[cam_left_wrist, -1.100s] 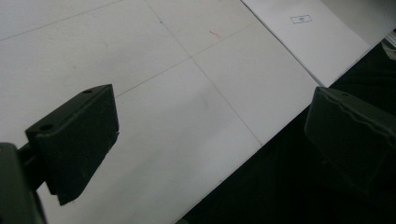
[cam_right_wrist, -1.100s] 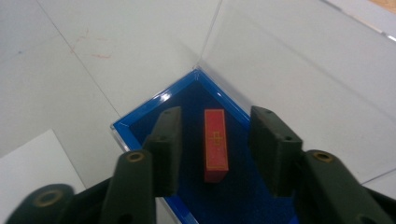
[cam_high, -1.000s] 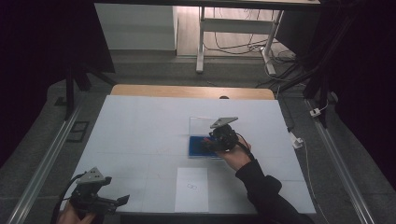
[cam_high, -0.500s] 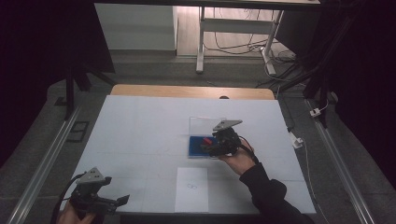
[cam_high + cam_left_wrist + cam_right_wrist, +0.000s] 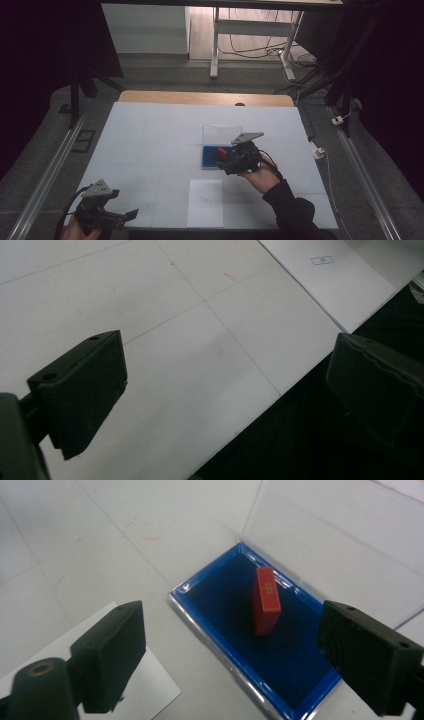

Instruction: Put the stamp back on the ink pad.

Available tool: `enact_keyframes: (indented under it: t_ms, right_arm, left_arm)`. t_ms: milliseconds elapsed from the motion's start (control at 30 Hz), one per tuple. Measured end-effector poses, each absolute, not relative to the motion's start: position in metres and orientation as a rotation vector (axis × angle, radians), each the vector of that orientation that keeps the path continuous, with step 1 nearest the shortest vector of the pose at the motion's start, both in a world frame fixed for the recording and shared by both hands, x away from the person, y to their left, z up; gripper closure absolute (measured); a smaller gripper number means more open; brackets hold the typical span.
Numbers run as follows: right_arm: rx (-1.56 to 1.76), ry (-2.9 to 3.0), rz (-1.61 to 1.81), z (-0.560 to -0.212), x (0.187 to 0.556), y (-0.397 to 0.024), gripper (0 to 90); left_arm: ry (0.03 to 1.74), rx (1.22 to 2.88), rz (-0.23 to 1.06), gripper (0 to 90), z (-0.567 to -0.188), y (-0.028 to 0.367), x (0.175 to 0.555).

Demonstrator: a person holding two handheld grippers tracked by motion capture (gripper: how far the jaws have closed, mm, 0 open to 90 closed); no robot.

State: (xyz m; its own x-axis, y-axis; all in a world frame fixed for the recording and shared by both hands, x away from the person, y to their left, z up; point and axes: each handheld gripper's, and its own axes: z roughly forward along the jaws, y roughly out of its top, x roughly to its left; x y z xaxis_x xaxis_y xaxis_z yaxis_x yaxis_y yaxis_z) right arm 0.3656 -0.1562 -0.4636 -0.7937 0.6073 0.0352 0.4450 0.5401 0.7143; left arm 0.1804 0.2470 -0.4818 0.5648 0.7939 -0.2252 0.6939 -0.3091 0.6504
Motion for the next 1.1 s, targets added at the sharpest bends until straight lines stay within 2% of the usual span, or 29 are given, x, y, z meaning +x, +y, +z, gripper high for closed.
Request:
enact_keyframes:
  t_ms: [433, 1100]
  right_arm:
    - [0.879, 2.588, 1.11, -0.46, 0.344, -0.173, 0.1]
    - [0.906, 2.499, 1.13, -0.449, 0.302, -0.216, 0.0]
  left_arm:
    - [1.19, 2.074, 0.176, 3.3, -0.482, 0.247, 0.181]
    - [1.193, 2.072, 0.176, 3.2, -0.482, 0.247, 0.181]
